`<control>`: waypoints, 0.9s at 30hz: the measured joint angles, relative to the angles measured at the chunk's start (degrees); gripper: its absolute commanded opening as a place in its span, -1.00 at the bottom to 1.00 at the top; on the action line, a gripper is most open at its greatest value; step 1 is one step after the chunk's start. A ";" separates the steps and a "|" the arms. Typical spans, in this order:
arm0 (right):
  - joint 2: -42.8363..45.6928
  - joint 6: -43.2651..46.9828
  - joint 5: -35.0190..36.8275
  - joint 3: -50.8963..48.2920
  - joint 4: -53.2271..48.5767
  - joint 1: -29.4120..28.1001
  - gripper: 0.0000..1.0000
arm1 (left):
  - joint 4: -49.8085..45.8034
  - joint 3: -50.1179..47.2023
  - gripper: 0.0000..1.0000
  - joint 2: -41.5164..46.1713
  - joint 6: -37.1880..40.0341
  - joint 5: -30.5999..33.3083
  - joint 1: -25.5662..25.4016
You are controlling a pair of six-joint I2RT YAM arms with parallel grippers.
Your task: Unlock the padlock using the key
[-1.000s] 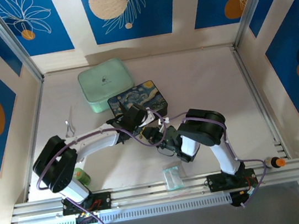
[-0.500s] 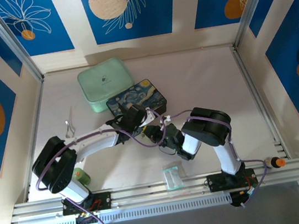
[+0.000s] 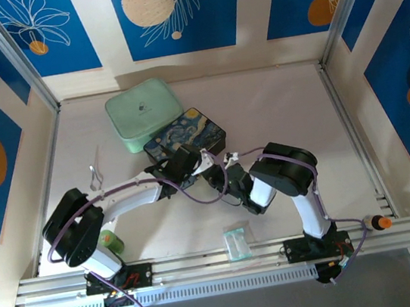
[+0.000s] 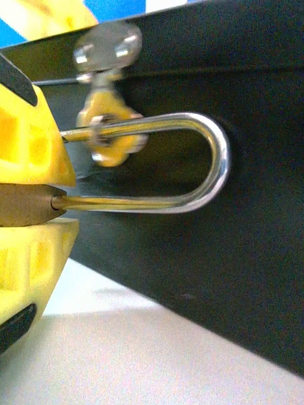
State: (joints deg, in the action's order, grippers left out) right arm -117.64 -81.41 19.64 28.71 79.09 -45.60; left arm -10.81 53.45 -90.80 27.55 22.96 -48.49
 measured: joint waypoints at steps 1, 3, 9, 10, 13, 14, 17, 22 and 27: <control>0.02 0.22 0.52 0.00 0.13 0.72 -0.97 | 0.00 -0.02 -0.22 0.00 0.00 0.02 -0.02; 0.04 0.46 0.44 -0.20 0.20 0.94 -0.97 | 0.15 -0.04 -0.21 0.00 0.00 -0.02 -0.07; 0.07 0.46 0.50 -0.26 0.35 0.94 -0.97 | 0.15 -0.07 -0.21 0.00 0.00 0.00 -0.07; 0.07 0.46 0.55 -0.26 0.37 0.87 -0.97 | 0.15 -0.07 -0.21 0.00 0.00 0.00 -0.07; 0.07 0.44 0.70 -0.26 0.37 0.83 -0.97 | 0.15 -0.07 -0.21 0.00 0.00 0.00 -0.07; 0.07 0.46 0.70 -0.28 0.35 0.85 -0.97 | 0.15 -0.07 -0.21 0.00 0.00 0.00 -0.07; 0.09 0.46 0.26 -0.48 0.55 1.14 -0.97 | 0.15 -0.07 -0.21 0.00 0.00 0.00 -0.07; 1.22 0.39 0.00 -1.79 0.76 2.32 -0.99 | 0.15 -0.07 -0.20 0.00 0.00 0.02 -0.07; 2.51 0.00 1.57 -4.98 1.05 5.35 -0.99 | 0.17 -0.11 -0.20 0.00 0.00 0.02 -0.07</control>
State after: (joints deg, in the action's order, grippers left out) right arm -115.13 -81.41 21.21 23.73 80.14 -40.25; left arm -10.63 53.34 -90.80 27.55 22.98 -48.56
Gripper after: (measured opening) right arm 0.158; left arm 0.399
